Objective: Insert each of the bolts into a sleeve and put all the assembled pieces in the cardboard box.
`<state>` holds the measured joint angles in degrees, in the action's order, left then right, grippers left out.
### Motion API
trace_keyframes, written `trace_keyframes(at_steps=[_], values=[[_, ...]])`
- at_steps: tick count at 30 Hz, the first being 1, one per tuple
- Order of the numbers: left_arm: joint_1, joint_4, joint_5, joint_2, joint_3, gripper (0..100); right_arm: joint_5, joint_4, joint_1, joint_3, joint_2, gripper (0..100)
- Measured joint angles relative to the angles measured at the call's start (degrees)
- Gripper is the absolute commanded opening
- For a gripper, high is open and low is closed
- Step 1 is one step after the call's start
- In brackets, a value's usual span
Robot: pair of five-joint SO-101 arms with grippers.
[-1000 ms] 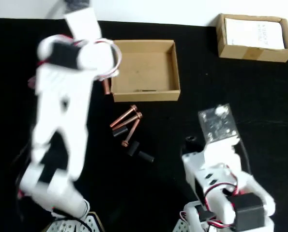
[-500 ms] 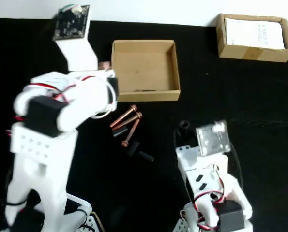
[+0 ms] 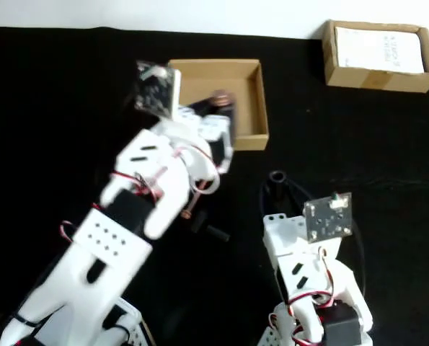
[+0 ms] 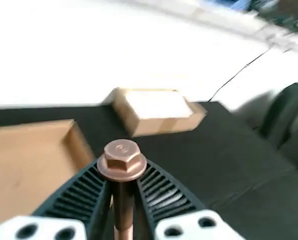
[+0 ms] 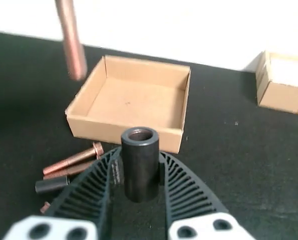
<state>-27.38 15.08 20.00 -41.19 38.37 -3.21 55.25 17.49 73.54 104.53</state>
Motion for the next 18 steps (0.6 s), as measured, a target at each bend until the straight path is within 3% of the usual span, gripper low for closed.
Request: trace_keyframes(at_steps=[7,18], values=[[-6.4,-1.2,0.0,-0.1,-3.2,1,0.0,0.0,-0.1,1.3,0.0,0.8],[-11.0,-1.4,0.0,4.7,-4.7,1,0.0,0.0,0.0,1.3,0.0,0.8]])
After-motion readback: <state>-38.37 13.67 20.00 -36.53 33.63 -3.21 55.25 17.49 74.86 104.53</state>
